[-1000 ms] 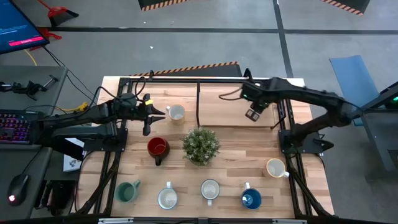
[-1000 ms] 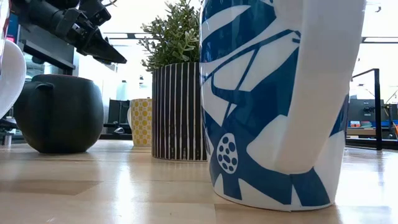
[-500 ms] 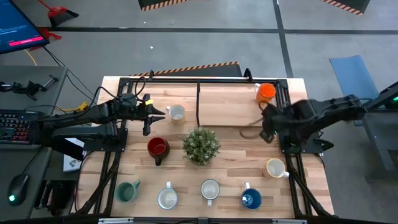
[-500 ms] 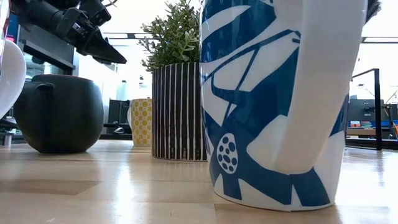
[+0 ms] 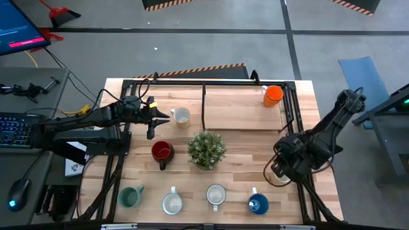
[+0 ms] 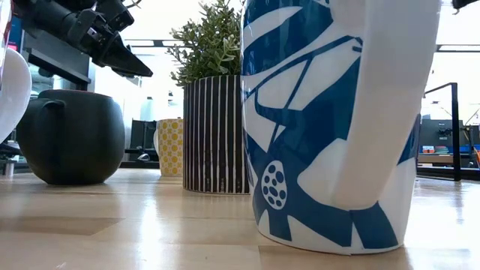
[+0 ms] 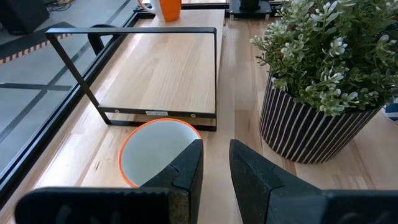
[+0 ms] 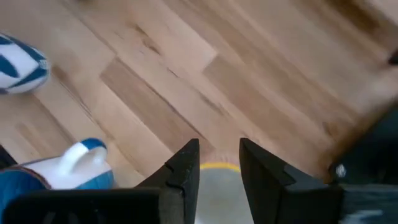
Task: Place coffee mugs
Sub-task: Put the orange patterned mug on the shelf
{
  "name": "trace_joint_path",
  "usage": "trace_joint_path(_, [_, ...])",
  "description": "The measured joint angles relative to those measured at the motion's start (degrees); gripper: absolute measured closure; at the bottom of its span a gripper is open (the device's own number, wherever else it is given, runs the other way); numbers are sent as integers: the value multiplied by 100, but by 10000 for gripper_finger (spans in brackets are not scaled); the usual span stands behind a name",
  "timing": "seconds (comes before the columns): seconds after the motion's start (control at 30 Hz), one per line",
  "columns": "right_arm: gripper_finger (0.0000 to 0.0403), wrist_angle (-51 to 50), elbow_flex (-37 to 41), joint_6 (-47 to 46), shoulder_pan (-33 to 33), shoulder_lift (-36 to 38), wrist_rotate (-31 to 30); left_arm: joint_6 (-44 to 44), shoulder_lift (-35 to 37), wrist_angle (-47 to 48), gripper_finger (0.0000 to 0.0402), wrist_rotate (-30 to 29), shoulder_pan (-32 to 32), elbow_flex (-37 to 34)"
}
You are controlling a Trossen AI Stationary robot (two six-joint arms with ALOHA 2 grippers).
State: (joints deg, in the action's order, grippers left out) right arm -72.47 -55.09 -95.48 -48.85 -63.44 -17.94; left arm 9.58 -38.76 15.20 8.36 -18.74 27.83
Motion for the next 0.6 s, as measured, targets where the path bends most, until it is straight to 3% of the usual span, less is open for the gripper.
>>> trace_joint_path(0.23, [311,-69,15,-749,-429,-115,244,2,0,-2,332,0,2,0])
trace_joint_path(0.6, [311,-505,13,-783,-533,-603,943,2,0,-2,332,0,2,0])
